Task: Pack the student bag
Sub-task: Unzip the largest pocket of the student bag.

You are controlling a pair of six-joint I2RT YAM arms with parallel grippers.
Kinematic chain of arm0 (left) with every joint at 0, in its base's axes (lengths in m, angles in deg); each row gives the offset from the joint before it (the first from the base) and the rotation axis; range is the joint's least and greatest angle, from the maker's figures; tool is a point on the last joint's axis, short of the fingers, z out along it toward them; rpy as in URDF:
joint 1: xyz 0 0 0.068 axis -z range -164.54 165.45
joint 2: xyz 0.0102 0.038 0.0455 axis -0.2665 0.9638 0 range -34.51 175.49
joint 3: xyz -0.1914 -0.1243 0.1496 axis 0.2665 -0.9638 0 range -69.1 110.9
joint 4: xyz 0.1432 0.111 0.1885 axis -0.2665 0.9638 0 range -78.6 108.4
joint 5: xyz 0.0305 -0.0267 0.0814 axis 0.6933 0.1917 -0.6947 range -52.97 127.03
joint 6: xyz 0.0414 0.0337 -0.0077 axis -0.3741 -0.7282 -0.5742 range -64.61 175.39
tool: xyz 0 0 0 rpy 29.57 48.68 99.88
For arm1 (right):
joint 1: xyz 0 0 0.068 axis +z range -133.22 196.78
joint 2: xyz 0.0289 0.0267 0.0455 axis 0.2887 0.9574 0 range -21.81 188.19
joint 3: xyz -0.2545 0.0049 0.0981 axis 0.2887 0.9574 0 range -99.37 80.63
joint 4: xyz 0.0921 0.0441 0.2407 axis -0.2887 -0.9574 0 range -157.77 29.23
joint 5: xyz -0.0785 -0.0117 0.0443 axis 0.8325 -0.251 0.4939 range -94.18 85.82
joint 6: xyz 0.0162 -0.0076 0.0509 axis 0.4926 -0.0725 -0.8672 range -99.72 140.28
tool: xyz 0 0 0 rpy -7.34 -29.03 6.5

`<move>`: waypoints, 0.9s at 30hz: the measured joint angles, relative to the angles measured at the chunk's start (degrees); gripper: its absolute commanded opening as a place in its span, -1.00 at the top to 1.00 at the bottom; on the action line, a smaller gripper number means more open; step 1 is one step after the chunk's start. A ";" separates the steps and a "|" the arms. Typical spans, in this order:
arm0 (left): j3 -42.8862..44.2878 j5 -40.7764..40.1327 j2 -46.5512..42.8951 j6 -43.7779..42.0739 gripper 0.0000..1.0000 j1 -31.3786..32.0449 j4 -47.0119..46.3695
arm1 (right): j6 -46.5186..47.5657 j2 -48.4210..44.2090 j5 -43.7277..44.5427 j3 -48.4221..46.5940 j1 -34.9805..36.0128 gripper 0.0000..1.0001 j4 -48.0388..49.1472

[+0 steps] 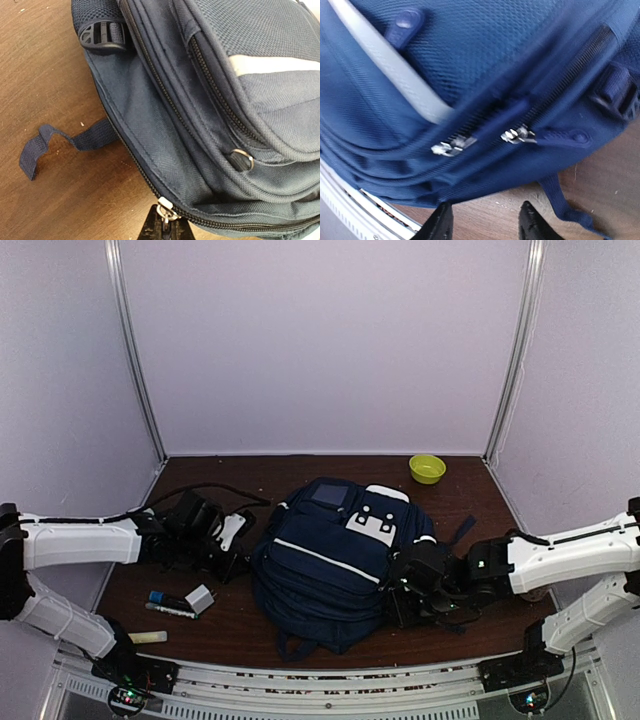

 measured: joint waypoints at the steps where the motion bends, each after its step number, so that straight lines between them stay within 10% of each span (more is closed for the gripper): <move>1: 0.02 0.00 0.07 0.00 1.00 -0.04 0.00 | -0.44 0.11 0.02 0.13 0.20 0.16 -0.26; 27: -0.76 3.85 3.02 0.00 1.00 2.14 0.94 | -0.44 21.75 1.84 -12.50 6.80 0.18 -0.79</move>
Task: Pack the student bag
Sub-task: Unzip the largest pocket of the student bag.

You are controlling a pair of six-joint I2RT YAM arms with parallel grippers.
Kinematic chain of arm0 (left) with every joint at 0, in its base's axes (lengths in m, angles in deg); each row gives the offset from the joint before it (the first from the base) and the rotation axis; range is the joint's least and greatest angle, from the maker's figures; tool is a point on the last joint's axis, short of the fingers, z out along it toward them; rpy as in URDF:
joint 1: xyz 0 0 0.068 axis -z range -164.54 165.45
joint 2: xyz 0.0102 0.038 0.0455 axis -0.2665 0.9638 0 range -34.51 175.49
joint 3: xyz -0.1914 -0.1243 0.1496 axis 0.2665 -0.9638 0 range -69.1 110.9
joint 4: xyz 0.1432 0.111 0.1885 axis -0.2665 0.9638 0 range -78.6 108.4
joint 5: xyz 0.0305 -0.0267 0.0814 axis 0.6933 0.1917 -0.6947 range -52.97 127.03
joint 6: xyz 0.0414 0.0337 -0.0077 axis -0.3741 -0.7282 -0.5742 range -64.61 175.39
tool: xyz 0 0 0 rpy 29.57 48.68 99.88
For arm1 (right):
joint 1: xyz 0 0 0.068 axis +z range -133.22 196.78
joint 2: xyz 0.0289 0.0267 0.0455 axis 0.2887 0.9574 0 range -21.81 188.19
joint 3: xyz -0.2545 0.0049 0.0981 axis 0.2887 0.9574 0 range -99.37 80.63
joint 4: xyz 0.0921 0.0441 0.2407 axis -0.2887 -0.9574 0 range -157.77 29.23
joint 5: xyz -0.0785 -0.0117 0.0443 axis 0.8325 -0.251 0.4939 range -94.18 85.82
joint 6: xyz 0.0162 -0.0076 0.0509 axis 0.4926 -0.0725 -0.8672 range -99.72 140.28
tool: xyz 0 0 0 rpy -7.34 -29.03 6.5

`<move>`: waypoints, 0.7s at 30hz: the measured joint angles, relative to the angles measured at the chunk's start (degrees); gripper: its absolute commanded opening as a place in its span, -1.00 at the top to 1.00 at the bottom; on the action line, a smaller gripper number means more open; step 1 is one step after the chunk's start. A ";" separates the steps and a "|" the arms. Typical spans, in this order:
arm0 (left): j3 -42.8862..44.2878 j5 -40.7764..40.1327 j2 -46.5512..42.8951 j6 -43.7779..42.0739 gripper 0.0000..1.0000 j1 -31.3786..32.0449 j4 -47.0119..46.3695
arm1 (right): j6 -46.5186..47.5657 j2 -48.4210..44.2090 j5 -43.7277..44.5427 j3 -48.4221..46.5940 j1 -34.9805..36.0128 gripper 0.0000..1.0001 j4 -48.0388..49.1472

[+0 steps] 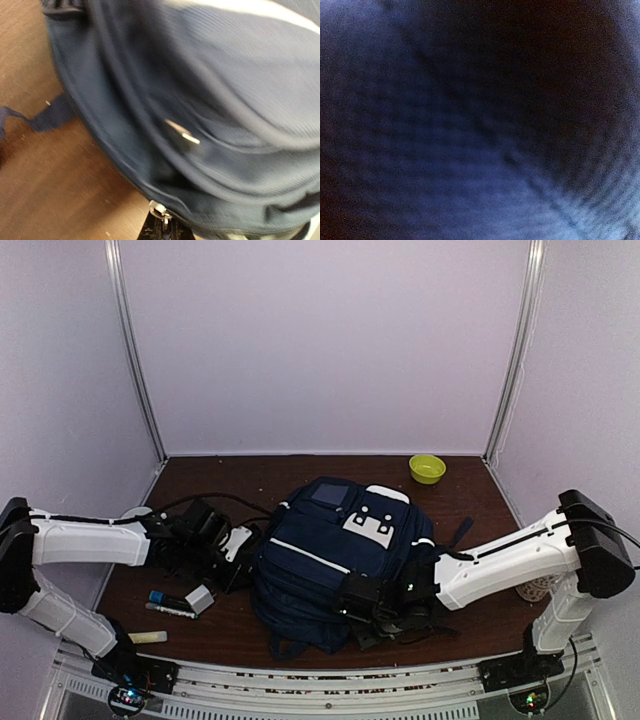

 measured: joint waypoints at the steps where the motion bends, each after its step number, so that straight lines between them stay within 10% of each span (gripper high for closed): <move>1: 0.00 -0.50 -0.57 0.17 1.00 0.96 0.92 | 0.42 0.02 0.09 -0.20 0.00 0.18 0.00; 21: 6.01 -6.54 -0.24 16.20 1.00 15.47 13.51 | 3.26 0.02 0.02 -1.07 -1.70 0.17 1.92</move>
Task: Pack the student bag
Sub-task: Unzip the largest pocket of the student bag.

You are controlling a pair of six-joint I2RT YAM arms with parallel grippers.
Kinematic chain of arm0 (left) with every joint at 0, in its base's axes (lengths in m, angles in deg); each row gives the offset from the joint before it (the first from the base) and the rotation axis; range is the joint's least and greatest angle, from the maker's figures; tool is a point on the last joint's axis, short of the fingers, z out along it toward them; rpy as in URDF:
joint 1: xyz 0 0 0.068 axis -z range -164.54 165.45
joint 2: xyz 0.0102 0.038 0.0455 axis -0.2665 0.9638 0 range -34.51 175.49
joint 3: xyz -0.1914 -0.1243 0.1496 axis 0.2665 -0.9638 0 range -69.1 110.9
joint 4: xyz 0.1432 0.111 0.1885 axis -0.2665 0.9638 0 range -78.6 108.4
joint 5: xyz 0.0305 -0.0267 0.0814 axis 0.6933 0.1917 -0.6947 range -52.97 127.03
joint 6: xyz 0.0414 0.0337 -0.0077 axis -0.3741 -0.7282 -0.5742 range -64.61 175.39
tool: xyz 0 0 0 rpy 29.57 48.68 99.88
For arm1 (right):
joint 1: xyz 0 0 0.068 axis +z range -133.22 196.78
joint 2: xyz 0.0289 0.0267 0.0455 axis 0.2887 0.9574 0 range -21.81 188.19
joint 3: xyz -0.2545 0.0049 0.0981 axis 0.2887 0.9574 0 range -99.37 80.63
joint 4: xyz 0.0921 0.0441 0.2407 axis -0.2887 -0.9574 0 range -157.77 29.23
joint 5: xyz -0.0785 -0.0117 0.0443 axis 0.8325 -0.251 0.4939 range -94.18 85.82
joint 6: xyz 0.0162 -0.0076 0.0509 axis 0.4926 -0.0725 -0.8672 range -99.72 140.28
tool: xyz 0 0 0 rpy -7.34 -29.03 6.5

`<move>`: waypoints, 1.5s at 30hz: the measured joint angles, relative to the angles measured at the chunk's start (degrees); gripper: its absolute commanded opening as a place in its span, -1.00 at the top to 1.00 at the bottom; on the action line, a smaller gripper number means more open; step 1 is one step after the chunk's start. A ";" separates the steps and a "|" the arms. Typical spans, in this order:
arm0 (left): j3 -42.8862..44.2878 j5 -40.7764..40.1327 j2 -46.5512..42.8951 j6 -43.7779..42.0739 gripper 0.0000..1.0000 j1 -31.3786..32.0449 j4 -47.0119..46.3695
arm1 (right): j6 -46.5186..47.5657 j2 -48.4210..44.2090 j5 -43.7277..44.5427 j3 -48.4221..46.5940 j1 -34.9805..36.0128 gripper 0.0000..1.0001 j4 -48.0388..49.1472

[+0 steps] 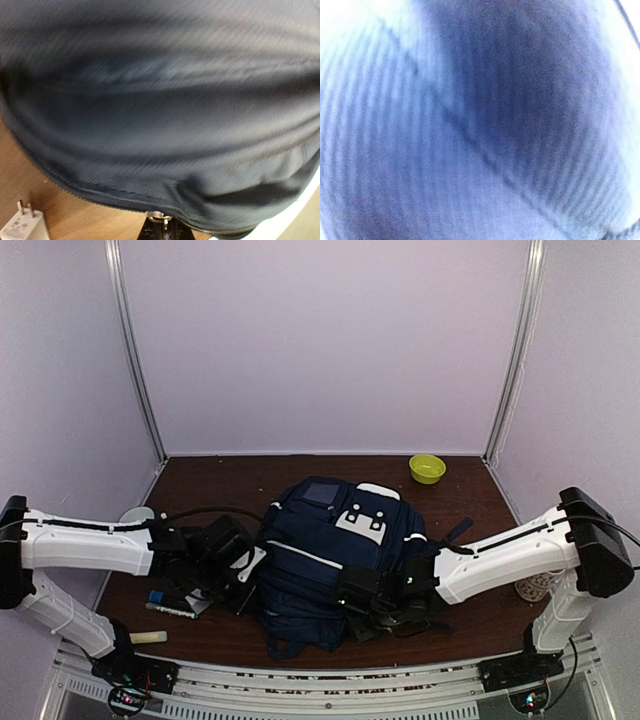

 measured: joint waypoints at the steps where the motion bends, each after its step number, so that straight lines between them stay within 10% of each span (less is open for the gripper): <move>1: 0.87 0.20 0.85 0.70 1.00 0.35 0.09 | 0.00 0.00 -0.07 0.00 -0.15 0.17 0.11; 18: 7.10 16.46 4.09 9.46 1.00 6.86 -4.31 | 2.67 -3.02 -0.85 0.94 -6.43 0.16 5.46; 45: 10.14 18.05 10.67 9.53 1.00 7.21 -9.27 | 3.98 -22.97 -10.51 14.29 -5.03 0.10 15.32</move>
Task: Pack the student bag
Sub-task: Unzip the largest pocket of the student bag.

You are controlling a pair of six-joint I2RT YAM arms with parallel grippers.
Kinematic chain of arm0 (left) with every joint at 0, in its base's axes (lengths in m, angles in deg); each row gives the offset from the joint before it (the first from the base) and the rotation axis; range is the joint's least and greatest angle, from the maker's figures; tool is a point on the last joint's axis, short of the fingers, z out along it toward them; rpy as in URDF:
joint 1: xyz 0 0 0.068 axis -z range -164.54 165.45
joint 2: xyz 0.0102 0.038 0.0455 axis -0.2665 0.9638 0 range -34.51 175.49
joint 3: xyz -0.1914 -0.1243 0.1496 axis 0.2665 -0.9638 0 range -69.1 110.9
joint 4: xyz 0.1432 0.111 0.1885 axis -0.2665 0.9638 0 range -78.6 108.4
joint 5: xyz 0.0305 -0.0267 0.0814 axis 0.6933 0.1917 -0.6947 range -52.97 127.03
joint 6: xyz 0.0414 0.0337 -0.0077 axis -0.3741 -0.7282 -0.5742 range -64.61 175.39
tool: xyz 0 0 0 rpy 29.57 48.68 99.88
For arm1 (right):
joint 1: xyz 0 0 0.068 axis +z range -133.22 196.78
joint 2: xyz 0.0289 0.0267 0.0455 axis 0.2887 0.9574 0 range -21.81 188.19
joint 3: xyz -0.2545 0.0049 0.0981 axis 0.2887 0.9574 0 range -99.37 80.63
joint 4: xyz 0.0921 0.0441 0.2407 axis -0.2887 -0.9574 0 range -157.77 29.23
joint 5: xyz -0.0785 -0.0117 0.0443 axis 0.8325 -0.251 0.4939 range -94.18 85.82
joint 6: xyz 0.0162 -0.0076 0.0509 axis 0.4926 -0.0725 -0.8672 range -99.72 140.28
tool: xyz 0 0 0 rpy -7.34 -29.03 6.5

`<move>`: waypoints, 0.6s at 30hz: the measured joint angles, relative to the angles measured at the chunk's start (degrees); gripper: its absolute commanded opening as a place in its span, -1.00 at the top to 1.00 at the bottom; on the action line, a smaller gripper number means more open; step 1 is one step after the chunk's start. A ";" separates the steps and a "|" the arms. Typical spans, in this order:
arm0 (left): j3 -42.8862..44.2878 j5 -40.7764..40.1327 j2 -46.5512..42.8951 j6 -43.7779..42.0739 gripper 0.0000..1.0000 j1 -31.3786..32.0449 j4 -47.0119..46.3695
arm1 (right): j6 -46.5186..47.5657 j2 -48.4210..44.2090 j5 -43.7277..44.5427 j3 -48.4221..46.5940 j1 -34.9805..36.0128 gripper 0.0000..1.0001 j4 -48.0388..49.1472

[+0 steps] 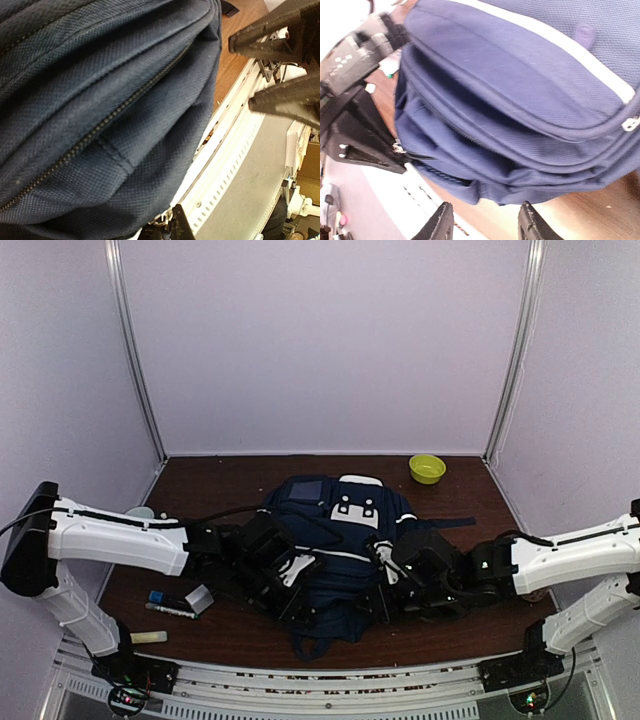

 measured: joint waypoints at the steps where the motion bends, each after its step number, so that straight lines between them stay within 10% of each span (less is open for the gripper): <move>1: 0.00 0.15 0.07 0.00 0.93 0.00 -0.11 | -0.11 0.00 -0.31 0.04 0.20 0.10 0.39; 10: 0.07 2.58 -0.24 -1.07 0.14 0.22 -1.84 | -1.09 0.39 -0.76 -0.04 0.39 0.10 2.93; 18: 1.44 2.25 -4.92 -4.98 0.14 0.22 -0.52 | -1.51 0.24 -0.63 -0.04 0.74 0.10 2.95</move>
